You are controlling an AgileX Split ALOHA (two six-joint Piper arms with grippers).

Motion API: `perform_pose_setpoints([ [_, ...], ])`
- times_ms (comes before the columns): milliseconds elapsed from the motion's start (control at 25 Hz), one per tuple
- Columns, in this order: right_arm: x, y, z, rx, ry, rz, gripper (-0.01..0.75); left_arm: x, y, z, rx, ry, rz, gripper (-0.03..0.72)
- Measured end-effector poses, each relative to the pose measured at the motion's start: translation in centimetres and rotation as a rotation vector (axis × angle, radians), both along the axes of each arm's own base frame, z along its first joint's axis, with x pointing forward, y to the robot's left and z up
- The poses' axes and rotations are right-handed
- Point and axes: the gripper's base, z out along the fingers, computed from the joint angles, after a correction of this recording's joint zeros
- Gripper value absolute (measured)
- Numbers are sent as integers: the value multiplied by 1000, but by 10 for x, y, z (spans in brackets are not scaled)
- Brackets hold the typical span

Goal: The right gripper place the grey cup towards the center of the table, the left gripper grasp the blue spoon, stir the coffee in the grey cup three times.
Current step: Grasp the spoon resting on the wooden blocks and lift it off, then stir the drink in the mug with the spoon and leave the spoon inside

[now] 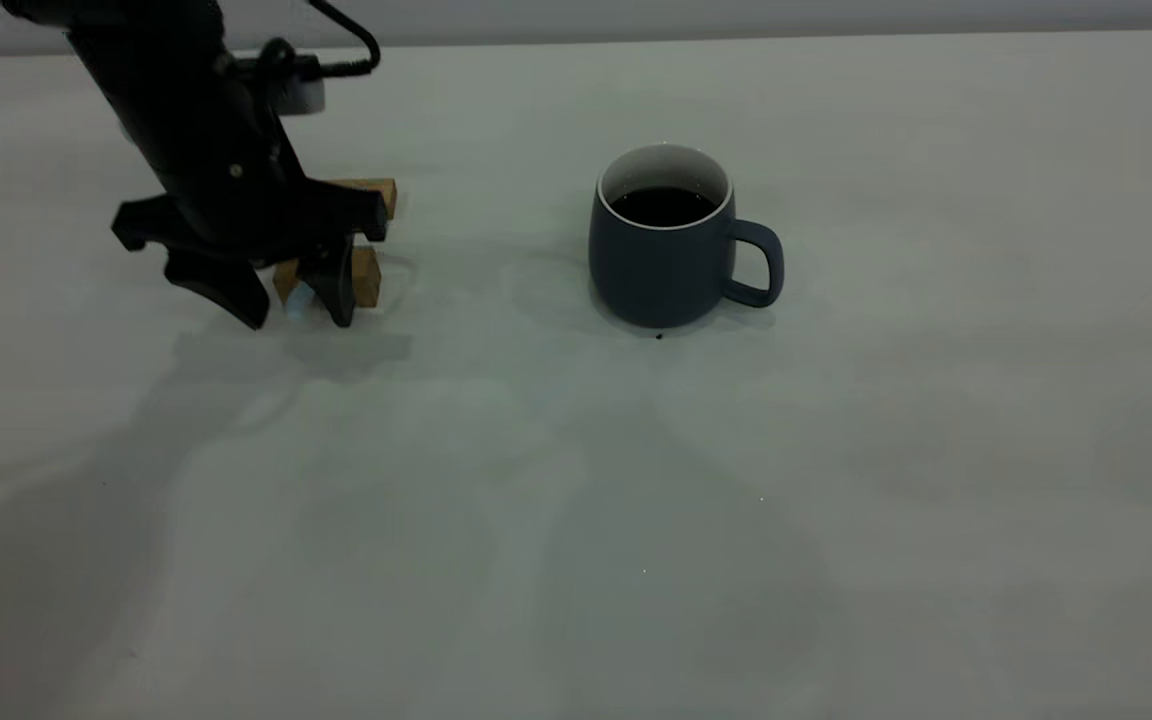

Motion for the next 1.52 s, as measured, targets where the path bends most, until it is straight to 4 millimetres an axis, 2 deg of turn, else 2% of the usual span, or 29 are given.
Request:
perform_pose_setpoints([
  [160, 0, 0, 0, 0, 0, 0, 592, 3, -6, -1, -7, -26, -10, 443],
  [320, 0, 0, 0, 0, 0, 0, 592, 6, -9, 1, -14, -35, 1, 184],
  [360, 0, 0, 0, 0, 0, 0, 592, 6, -8, 1, -14, -30, 12, 149],
  [480, 0, 0, 0, 0, 0, 0, 592, 6, -9, 7, -10, 22, 58, 150],
  [560, 0, 0, 0, 0, 0, 0, 592, 10, -10, 20, -3, 64, 75, 151],
  [760, 0, 0, 0, 0, 0, 0, 592, 28, -16, 80, -13, 88, 149, 151],
  [880, 0, 0, 0, 1, 0, -1, 592, 29, -18, 114, -11, 155, 327, 151],
  [1000, 0, 0, 0, 1, 0, -1, 592, 28, -25, 137, -66, 267, 596, 151],
  [1120, 0, 0, 0, 1, 0, -1, 592, 30, -41, 149, -218, 372, 871, 151],
  [1240, 0, 0, 0, 1, 1, -2, 592, 33, -57, 156, -401, 475, 1061, 151],
  [1360, 0, 0, 0, 1, 1, -3, 592, 36, -73, 160, -567, 620, 1168, 151],
  [1520, 0, 0, 0, 1, 1, -3, 592, 43, -91, 152, -743, 841, 1267, 151],
])
